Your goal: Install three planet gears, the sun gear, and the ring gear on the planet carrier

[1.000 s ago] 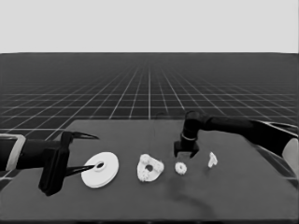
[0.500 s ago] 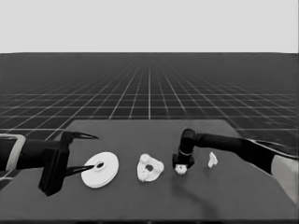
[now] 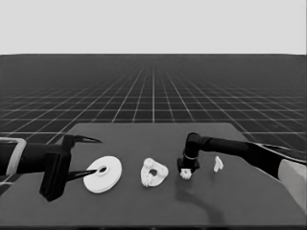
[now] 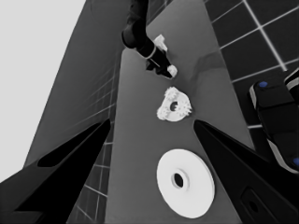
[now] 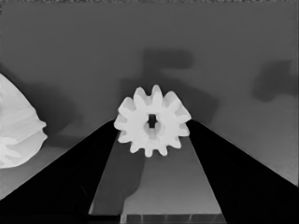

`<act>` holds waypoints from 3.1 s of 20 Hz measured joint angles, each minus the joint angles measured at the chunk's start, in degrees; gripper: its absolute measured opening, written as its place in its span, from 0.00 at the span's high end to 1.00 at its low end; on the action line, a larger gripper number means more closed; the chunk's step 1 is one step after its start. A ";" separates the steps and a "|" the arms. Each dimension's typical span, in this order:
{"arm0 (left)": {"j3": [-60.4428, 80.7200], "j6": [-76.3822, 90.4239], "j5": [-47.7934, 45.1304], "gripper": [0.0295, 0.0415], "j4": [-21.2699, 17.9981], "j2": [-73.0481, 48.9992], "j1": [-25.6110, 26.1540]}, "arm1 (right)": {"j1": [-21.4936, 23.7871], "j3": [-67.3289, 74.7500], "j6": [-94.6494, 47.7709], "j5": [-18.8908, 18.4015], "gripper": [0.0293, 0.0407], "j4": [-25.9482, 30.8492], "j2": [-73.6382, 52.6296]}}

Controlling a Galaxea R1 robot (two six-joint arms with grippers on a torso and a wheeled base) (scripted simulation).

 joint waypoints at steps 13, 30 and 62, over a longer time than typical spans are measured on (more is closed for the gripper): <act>0.00 0.00 0.00 0.25 0.00 0.00 0.00 | 11.56 3.27 10.21 -6.47 0.85 9.99 5.54; 0.00 0.00 0.00 0.25 0.00 0.00 0.00 | 4.72 -16.66 9.12 -4.50 0.85 3.57 26.56; 0.00 0.00 0.00 0.25 0.00 0.00 0.00 | 4.00 -16.76 26.23 -4.48 0.86 3.52 26.52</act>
